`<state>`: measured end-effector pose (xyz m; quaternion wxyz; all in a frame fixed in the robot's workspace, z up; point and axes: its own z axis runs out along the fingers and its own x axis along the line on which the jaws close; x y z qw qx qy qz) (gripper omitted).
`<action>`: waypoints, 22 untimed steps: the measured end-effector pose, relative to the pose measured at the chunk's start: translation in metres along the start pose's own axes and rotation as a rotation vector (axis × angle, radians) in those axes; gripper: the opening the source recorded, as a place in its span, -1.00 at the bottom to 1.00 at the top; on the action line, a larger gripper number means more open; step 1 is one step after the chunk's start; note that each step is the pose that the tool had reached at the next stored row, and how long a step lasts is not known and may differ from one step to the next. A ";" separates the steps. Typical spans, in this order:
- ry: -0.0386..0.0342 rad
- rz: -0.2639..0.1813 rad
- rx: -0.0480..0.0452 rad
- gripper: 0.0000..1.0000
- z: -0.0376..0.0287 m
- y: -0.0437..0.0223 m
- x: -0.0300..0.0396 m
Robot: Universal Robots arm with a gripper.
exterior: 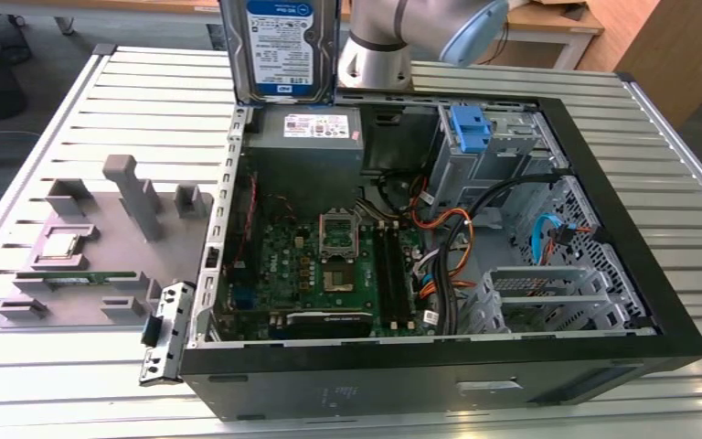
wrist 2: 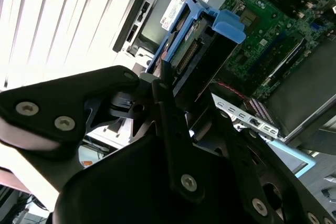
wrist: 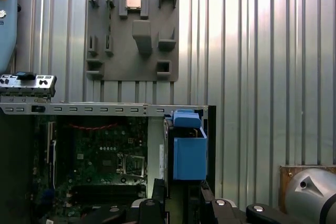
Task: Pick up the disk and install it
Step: 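Pick up the disk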
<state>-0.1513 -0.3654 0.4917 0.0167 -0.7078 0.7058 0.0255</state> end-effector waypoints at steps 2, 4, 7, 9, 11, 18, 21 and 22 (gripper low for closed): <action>-0.0001 0.000 0.0000 -0.30 0.0000 -0.0017 0.0000; -0.0001 0.000 0.0001 -0.30 0.0000 -0.0034 0.0000; -0.0001 0.000 0.0001 -0.30 0.0000 -0.0058 0.0000; -0.0001 0.000 0.0001 -0.30 0.0000 -0.0074 0.0000; -0.0001 0.000 0.0001 -0.30 -0.0001 -0.0090 0.0000; -0.0001 0.000 0.0001 -0.30 -0.0001 -0.0145 0.0000; -0.0001 0.000 0.0001 -0.30 -0.0002 -0.0170 0.0000; -0.0001 0.000 0.0000 -0.30 -0.0002 -0.0178 0.0000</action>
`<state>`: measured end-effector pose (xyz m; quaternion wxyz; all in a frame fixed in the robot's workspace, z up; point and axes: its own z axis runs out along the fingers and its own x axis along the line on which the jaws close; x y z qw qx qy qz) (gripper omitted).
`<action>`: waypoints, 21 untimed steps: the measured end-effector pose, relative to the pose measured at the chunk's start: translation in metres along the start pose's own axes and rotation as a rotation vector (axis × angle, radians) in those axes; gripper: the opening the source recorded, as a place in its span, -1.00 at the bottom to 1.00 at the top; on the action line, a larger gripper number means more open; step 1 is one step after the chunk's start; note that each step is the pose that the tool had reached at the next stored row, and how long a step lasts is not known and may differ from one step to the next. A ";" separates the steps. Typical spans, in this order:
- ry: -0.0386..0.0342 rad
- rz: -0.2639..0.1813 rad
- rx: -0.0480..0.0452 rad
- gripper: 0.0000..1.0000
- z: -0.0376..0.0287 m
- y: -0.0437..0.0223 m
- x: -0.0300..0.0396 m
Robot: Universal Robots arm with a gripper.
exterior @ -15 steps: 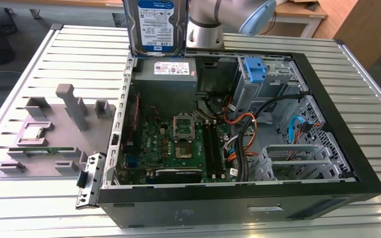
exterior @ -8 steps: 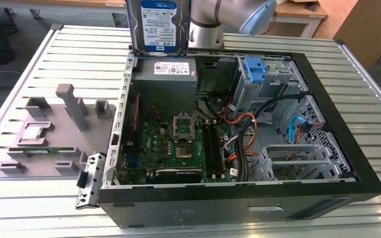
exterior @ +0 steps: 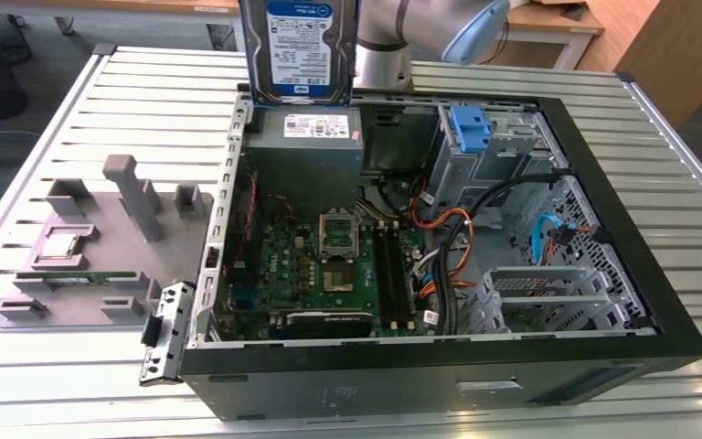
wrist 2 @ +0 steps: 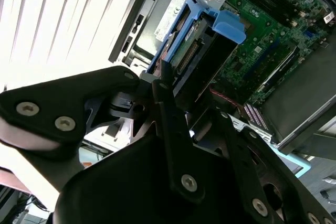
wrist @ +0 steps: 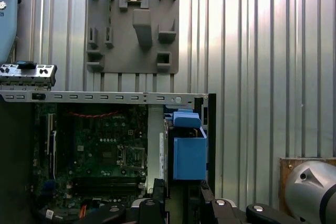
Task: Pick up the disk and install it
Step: 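Pick up the disk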
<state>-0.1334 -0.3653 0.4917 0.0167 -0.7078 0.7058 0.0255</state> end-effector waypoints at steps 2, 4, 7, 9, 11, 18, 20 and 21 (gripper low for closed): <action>0.0000 0.000 0.0000 -0.30 0.0000 -0.0017 0.0000; 0.0001 0.000 0.0000 -0.30 -0.0001 -0.0033 0.0000; 0.0000 0.000 0.0000 -0.30 -0.0001 -0.0057 0.0000; -0.0001 0.000 0.0001 -0.30 -0.0001 -0.0082 0.0000; 0.0000 0.000 0.0000 -0.30 -0.0001 -0.0111 0.0000; 0.0001 0.000 0.0000 -0.30 -0.0003 -0.0202 0.0001; 0.0000 0.000 0.0000 -0.30 -0.0003 -0.0225 0.0001; 0.0000 0.000 0.0000 -0.30 -0.0003 -0.0236 0.0001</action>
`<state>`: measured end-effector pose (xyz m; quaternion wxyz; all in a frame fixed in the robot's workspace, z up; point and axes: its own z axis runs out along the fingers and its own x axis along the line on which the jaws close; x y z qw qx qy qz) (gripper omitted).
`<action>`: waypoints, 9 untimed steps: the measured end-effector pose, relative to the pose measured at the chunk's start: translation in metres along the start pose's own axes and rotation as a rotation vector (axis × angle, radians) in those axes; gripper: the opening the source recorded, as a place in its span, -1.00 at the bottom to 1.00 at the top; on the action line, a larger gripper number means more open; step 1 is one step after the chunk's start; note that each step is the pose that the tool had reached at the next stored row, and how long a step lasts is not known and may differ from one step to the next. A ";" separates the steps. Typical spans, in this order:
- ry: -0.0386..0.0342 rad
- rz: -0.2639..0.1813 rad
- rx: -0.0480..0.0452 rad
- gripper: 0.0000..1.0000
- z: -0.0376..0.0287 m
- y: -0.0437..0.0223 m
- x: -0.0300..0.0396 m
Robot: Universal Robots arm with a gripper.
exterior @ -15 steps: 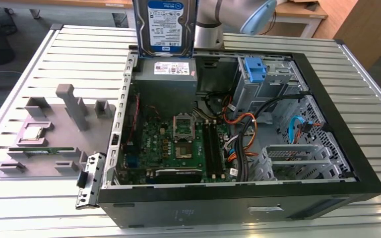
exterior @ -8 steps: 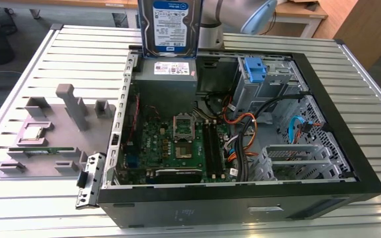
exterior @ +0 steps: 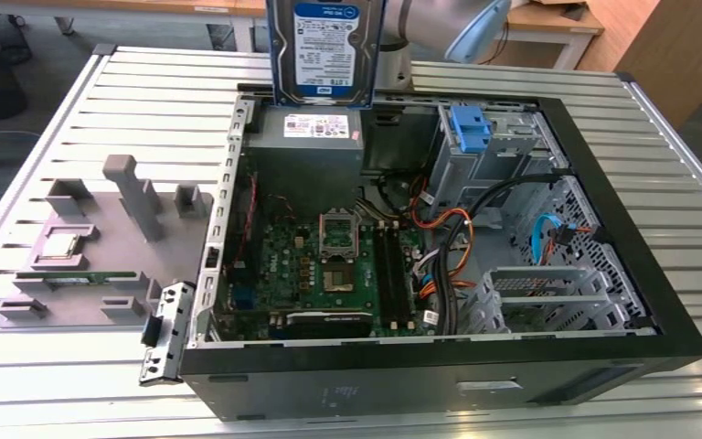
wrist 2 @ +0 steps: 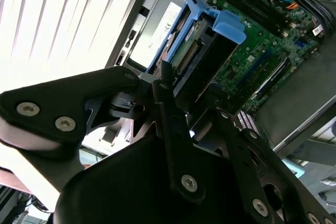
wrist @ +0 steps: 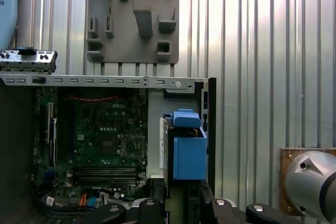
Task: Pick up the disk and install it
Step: 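Pick up the disk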
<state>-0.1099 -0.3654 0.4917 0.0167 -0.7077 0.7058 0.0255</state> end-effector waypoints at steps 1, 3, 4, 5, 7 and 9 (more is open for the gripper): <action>0.0001 0.000 -0.0001 -0.30 0.0000 -0.0009 0.0000; -0.0003 0.000 0.0002 -0.30 0.0004 -0.0015 0.0001; -0.0003 0.000 0.0002 -0.30 0.0007 -0.0016 0.0001; 0.0000 0.000 0.0001 -0.30 0.0010 -0.0018 0.0001; 0.0001 0.000 0.0000 -0.30 0.0012 -0.0024 0.0003; 0.0002 0.000 -0.0001 -0.30 0.0014 -0.0029 0.0013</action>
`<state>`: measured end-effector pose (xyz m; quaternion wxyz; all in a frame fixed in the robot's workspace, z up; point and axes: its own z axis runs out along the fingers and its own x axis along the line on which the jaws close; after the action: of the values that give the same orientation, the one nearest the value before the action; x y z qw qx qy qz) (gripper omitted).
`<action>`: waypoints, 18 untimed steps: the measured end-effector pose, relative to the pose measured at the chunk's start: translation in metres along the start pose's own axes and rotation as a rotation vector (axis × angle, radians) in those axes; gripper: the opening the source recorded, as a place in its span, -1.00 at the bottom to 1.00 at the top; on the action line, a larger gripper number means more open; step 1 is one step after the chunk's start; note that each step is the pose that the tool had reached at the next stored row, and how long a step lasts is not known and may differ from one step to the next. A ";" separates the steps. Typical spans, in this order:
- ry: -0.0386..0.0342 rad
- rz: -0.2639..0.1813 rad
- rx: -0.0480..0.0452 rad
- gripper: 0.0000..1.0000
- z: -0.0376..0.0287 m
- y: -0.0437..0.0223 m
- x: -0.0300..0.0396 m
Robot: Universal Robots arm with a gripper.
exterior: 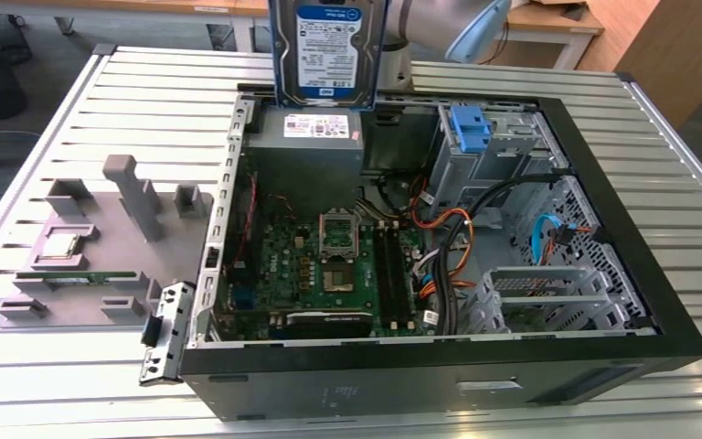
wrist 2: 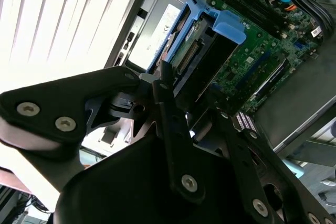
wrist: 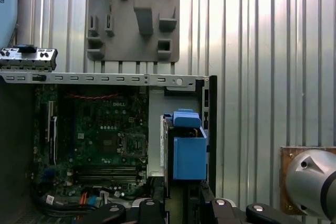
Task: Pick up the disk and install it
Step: 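Pick up the disk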
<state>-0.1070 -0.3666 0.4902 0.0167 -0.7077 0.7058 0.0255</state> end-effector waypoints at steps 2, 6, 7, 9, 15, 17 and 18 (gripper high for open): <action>-0.0002 0.000 0.0001 -0.30 0.0001 -0.0004 0.0018; -0.0002 0.000 0.0001 -0.30 0.0002 -0.0008 0.0061; -0.0002 0.000 0.0001 -0.30 0.0002 -0.0009 0.0070; -0.0002 0.000 0.0001 -0.30 0.0003 -0.0011 0.0083; -0.0001 0.000 0.0000 -0.30 0.0002 -0.0019 0.0099; -0.0001 0.000 0.0001 -0.30 0.0003 -0.0020 0.0100; -0.0001 0.000 0.0001 -0.30 0.0003 -0.0020 0.0101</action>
<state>-0.1050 -0.3766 0.4893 0.0167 -0.7077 0.7058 0.0255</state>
